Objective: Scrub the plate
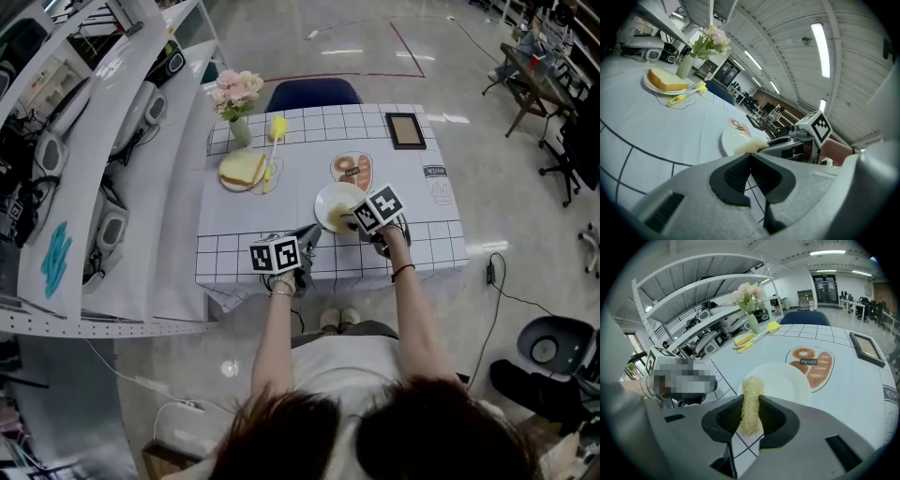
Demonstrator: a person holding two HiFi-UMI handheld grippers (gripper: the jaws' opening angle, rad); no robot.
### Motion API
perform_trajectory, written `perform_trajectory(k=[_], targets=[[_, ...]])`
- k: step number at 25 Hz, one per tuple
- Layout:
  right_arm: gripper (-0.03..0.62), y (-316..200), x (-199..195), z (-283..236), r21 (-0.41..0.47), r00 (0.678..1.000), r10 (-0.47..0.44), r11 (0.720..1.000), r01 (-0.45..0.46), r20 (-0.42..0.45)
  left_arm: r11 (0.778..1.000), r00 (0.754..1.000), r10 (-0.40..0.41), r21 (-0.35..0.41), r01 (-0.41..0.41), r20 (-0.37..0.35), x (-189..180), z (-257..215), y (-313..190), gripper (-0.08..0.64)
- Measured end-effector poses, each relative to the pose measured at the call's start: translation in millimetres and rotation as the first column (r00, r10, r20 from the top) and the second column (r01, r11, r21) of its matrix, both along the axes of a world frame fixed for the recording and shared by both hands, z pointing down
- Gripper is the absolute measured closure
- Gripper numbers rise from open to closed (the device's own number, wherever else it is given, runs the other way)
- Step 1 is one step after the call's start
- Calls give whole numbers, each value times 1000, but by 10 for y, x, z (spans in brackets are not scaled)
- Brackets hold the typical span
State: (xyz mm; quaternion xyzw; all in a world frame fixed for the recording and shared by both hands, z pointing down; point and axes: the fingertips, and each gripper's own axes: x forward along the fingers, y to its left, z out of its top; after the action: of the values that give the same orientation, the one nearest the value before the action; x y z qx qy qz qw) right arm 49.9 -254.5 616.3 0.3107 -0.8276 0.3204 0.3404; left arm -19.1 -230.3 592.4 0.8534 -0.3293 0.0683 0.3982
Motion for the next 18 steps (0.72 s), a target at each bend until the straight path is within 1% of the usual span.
perform_trajectory(k=[18], targets=[[518,-28,-262,11,-4,997,-67,998,67,44,999,999,-52,-3,52,4,-140,14,-44,549]])
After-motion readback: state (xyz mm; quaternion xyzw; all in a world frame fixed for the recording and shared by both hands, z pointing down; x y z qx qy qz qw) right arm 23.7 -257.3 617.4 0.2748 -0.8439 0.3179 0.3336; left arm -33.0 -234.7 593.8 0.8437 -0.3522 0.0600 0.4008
